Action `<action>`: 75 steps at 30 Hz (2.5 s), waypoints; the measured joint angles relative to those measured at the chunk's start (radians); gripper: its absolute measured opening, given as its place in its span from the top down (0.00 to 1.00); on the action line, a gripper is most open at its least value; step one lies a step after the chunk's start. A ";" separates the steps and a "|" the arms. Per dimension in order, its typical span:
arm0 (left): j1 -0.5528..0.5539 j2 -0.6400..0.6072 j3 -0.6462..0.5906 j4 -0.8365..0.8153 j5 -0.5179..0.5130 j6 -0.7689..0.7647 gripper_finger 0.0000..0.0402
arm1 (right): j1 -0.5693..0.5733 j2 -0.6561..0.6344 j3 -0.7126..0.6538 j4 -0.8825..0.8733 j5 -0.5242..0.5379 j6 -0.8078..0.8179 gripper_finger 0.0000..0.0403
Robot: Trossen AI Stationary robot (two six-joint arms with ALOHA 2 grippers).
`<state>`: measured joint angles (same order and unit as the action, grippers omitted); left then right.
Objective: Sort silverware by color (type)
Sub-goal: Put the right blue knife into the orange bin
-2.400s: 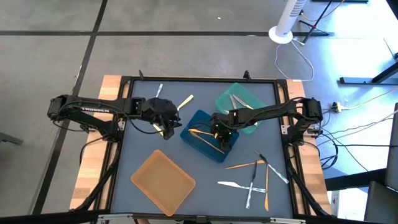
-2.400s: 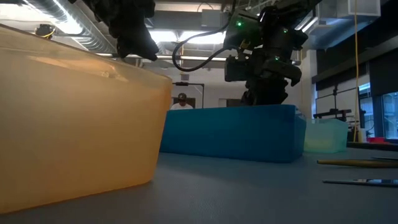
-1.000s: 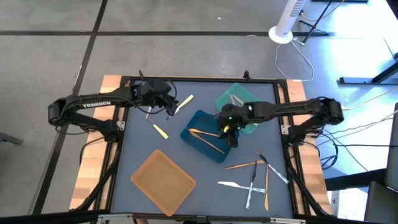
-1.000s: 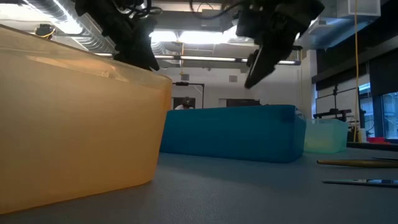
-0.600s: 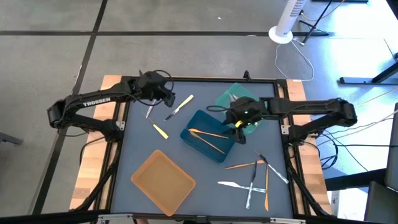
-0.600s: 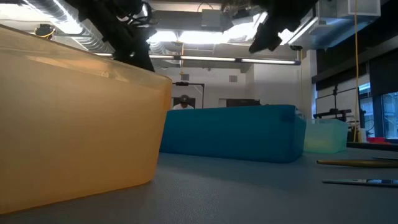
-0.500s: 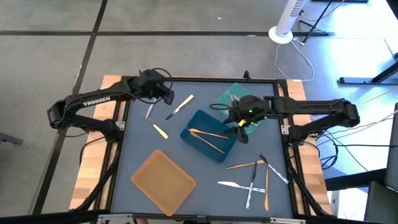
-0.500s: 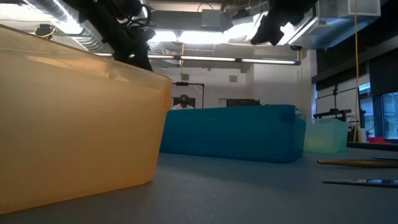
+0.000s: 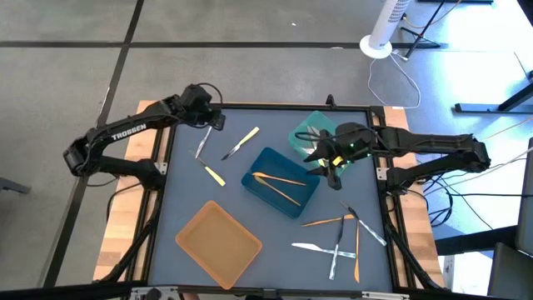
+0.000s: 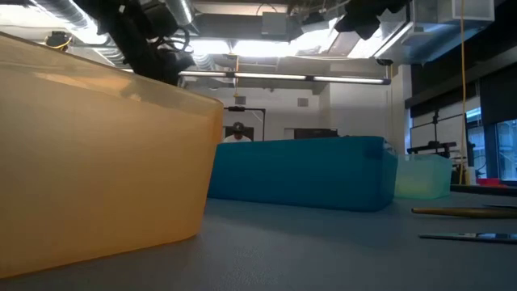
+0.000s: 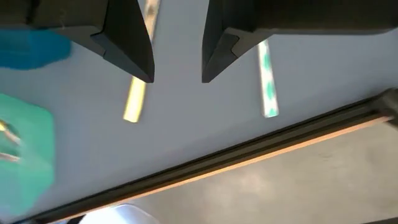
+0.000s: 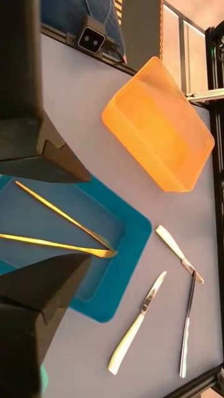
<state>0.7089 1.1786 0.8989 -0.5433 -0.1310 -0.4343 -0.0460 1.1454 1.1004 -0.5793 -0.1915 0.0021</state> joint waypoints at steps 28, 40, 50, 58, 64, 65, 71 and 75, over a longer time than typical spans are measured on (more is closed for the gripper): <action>0.150 0.308 0.000 -0.015 -0.027 0.027 0.68 | 0.000 0.004 0.000 0.000 0.000 -0.007 0.54; 0.177 0.445 0.000 -0.012 -0.005 0.030 0.68 | 0.000 0.004 0.000 0.000 0.000 -0.007 0.54; 0.177 0.454 0.000 -0.008 -0.005 0.077 0.68 | 0.000 0.004 0.000 0.000 0.000 -0.008 0.54; 0.177 0.454 0.000 -0.009 -0.005 0.105 0.68 | 0.000 0.004 0.000 0.000 0.000 -0.008 0.54; 0.177 0.463 0.000 -0.007 -0.005 0.105 0.68 | 0.000 0.004 0.000 0.000 0.000 -0.008 0.54; 0.177 0.474 0.000 -0.007 -0.005 0.105 0.68 | 0.000 0.004 0.000 0.000 0.000 -0.008 0.54; 0.176 0.529 0.003 0.003 -0.005 0.107 0.68 | 0.000 0.004 0.000 0.000 0.000 -0.008 0.54; 0.176 0.533 0.003 0.005 -0.007 0.107 0.68 | 0.000 0.004 0.000 0.000 0.000 -0.008 0.54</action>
<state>0.8852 1.7119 0.9016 -0.5385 -0.1379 -0.3276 -0.0460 1.1492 1.1004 -0.5793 -0.1913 -0.0055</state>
